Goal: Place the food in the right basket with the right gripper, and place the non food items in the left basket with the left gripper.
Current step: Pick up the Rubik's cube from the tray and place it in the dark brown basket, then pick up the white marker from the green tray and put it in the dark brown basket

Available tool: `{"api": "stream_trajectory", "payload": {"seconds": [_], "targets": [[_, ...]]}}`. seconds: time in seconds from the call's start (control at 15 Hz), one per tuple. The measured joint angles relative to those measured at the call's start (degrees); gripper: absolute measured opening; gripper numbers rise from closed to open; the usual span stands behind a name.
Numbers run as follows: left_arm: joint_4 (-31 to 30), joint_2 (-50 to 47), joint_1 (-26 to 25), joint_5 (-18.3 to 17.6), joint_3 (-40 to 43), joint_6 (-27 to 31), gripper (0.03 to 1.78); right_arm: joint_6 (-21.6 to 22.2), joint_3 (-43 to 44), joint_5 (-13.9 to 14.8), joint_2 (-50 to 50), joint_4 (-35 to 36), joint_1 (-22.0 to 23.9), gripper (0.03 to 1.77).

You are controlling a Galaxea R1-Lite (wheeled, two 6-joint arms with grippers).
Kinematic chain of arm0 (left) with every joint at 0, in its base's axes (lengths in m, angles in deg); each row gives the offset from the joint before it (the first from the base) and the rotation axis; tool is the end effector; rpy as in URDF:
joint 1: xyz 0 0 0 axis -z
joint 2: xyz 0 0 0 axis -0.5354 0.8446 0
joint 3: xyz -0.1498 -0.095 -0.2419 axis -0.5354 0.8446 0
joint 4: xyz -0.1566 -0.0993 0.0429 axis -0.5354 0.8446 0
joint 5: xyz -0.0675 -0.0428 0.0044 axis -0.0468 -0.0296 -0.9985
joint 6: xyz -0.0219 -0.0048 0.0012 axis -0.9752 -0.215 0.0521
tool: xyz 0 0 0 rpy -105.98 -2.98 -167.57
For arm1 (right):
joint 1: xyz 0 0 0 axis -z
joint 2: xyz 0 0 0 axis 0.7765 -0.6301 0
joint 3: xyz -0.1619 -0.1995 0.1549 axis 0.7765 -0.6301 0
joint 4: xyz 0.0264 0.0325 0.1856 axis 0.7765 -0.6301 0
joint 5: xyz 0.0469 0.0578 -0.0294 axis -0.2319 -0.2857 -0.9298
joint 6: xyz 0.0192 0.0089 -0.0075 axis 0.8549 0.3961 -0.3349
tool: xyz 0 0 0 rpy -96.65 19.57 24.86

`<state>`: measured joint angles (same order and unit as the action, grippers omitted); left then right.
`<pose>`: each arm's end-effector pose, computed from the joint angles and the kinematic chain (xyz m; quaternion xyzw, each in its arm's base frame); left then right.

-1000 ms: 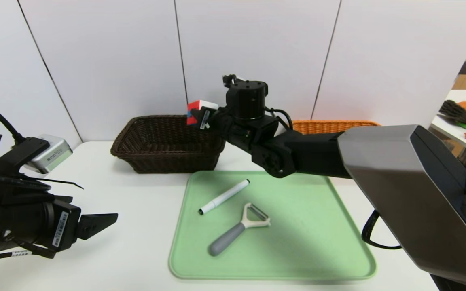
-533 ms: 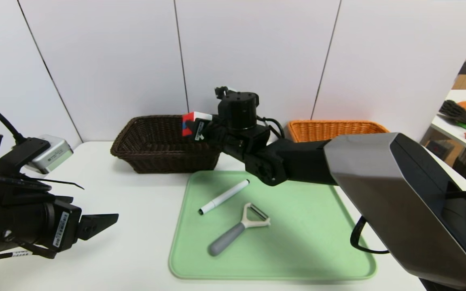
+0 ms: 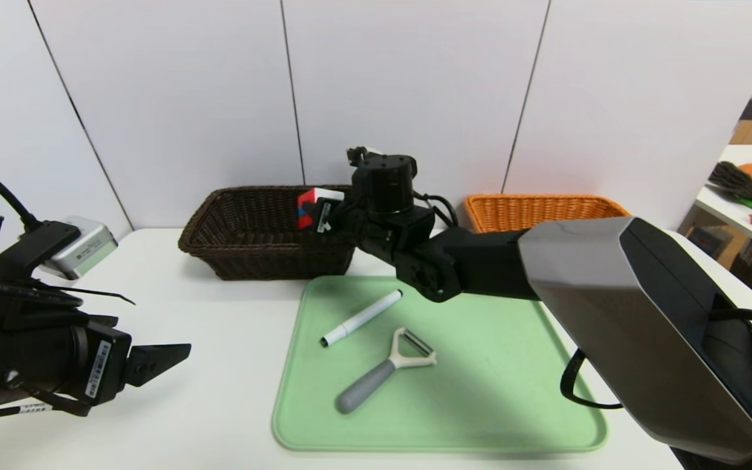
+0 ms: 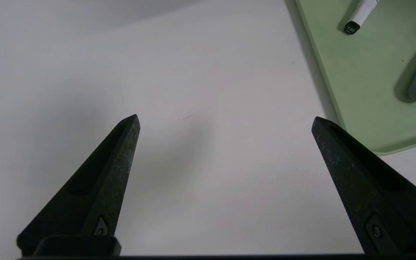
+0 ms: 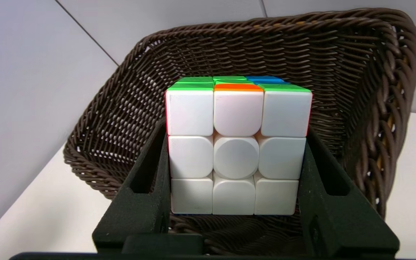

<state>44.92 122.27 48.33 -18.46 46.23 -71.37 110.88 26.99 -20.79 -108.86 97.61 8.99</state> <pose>0.1566 -0.0442 0.2130 0.0604 0.3087 -0.1241 0.9411 0.3886 0.3473 0.1675 0.1731 0.1128 0.3109 0.9277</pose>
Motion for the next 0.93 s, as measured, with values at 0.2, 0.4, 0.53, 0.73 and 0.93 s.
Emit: {"api": "stream_trajectory", "payload": {"seconds": [0.2,0.4,0.53,0.73,0.93], "targets": [[0.0,0.0,0.0,0.1,-0.1,0.0,1.69,-0.5,0.0,0.0,0.0,0.2,-0.1,1.24],[0.0,0.0,0.0,0.1,-0.2,0.1,1.69,-0.4,0.0,0.2,0.1,0.3,0.0,1.39],[0.0,-0.1,0.0,0.1,-0.2,0.1,1.69,-0.5,0.0,0.4,0.2,0.2,-0.1,1.46],[0.0,-0.1,0.0,0.1,-0.5,0.2,1.69,-0.9,0.0,1.6,1.3,-0.5,-0.2,1.54],[0.0,-0.1,0.0,-0.3,-1.7,0.2,1.69,-4.8,0.0,4.6,5.3,-6.2,-0.7,1.60]]}}
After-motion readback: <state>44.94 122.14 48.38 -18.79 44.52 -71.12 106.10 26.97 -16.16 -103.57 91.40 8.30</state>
